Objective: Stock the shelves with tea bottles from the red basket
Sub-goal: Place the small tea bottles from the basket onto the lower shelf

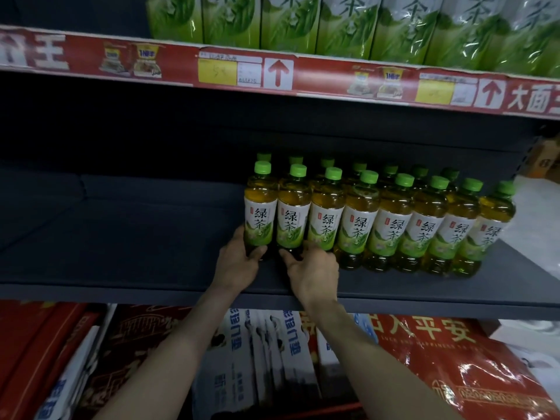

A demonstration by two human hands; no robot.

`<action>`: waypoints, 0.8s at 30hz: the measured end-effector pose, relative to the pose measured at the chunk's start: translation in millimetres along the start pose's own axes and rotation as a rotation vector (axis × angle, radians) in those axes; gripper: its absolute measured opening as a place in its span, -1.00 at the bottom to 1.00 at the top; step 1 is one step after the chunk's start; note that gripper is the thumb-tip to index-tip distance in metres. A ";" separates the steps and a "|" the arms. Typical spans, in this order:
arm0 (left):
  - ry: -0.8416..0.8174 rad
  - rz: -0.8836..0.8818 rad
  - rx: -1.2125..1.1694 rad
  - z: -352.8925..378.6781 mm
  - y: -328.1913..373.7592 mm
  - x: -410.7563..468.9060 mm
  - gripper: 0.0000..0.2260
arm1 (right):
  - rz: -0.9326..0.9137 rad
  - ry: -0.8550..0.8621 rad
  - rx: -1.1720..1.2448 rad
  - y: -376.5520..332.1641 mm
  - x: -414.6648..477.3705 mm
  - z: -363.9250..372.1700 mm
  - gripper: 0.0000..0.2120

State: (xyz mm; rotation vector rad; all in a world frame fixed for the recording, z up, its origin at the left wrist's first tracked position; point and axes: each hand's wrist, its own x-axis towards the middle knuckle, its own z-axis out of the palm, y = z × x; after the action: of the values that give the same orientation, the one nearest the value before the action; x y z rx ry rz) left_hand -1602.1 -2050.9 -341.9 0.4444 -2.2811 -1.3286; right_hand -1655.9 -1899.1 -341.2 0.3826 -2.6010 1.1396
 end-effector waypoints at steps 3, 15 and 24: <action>0.007 0.009 0.023 1.0 -1.0 0.5 -0.50 | 0.024 -0.008 0.004 -0.1 2.3 -0.3 -0.59; 0.030 0.023 0.020 3.9 0.5 -6.2 -0.47 | 0.079 -0.028 0.027 -5.2 0.6 -6.0 -0.59; 0.023 0.018 0.064 -9.3 30.6 -26.3 -0.61 | -0.020 -0.197 0.012 -6.7 -9.7 -29.0 -0.70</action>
State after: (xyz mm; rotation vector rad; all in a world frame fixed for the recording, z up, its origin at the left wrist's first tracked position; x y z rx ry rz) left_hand -1576.4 -2030.0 -317.2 0.4574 -2.3083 -1.2384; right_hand -1640.4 -1880.6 -321.2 0.5481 -2.7516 1.1649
